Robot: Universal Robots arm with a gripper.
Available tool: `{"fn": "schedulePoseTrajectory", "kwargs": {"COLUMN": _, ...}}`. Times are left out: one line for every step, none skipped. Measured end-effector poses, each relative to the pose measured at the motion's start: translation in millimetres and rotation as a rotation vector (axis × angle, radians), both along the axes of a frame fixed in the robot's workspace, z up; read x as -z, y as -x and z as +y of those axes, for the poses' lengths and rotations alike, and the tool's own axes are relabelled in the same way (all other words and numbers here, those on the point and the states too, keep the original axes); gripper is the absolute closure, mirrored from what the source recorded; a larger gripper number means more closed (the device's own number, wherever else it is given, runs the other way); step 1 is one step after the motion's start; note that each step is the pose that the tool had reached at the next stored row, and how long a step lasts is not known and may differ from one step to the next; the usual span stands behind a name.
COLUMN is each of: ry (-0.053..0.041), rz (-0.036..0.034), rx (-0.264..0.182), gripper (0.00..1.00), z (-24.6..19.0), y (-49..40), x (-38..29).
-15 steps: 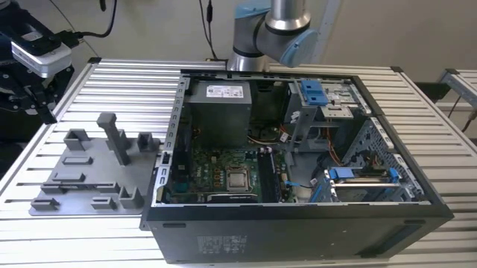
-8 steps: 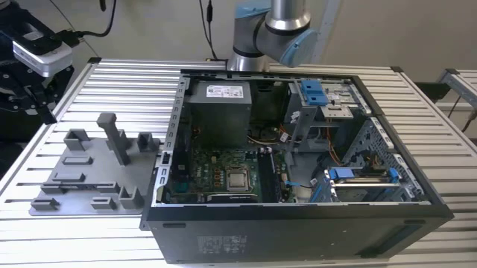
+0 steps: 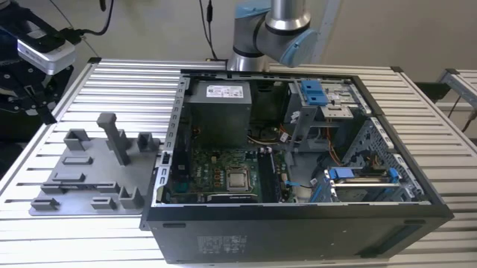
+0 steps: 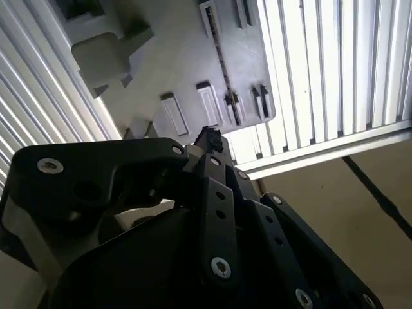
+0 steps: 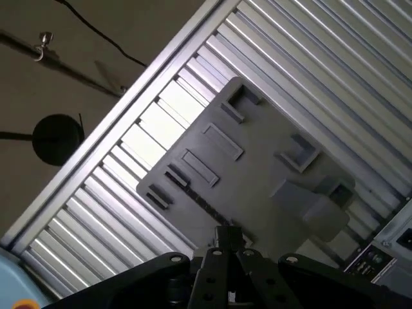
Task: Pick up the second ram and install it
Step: 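Pick up the second ram and move it above second insertion slot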
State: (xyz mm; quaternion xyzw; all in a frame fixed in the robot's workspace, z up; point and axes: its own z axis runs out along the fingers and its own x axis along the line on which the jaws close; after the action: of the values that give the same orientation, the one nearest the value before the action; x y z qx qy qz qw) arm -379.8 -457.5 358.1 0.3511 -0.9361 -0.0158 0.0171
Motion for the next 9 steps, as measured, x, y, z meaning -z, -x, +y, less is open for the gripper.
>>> {"fn": "schedulePoseTrajectory", "kwargs": {"ry": 0.0, "rz": 0.0, "rx": -0.008, "gripper": 0.89, "z": 0.0, "y": 0.0, "x": 0.0}}
{"fn": "schedulePoseTrajectory", "kwargs": {"ry": 0.0001, "rz": 0.0, "rx": -0.015, "gripper": 0.89, "z": 0.0, "y": 0.0, "x": 0.0}}
{"fn": "schedulePoseTrajectory", "kwargs": {"ry": 0.0004, "rz": 0.0, "rx": -0.018, "gripper": 0.89, "z": 0.0, "y": 0.0, "x": 0.0}}
{"fn": "schedulePoseTrajectory", "kwargs": {"ry": 0.0004, "rz": 0.0, "rx": -0.018, "gripper": 0.89, "z": 0.0, "y": 0.0, "x": 0.0}}
{"fn": "schedulePoseTrajectory", "kwargs": {"ry": 0.0005, "rz": 0.0, "rx": -0.018, "gripper": 0.89, "z": 0.0, "y": 0.0, "x": 0.0}}
{"fn": "schedulePoseTrajectory", "kwargs": {"ry": 0.0005, "rz": 0.0, "rx": -0.018, "gripper": 0.89, "z": 0.0, "y": 0.0, "x": 0.0}}
{"fn": "schedulePoseTrajectory", "kwargs": {"ry": 0.0005, "rz": 0.0, "rx": -0.018, "gripper": 0.89, "z": 0.0, "y": 0.0, "x": 0.0}}
{"fn": "schedulePoseTrajectory", "kwargs": {"ry": 0.0005, "rz": 0.0, "rx": -0.018, "gripper": 0.89, "z": 0.0, "y": 0.0, "x": 0.0}}
{"fn": "schedulePoseTrajectory", "kwargs": {"ry": 0.0006, "rz": 0.0, "rx": -0.018, "gripper": 0.89, "z": 0.0, "y": 0.0, "x": 0.0}}
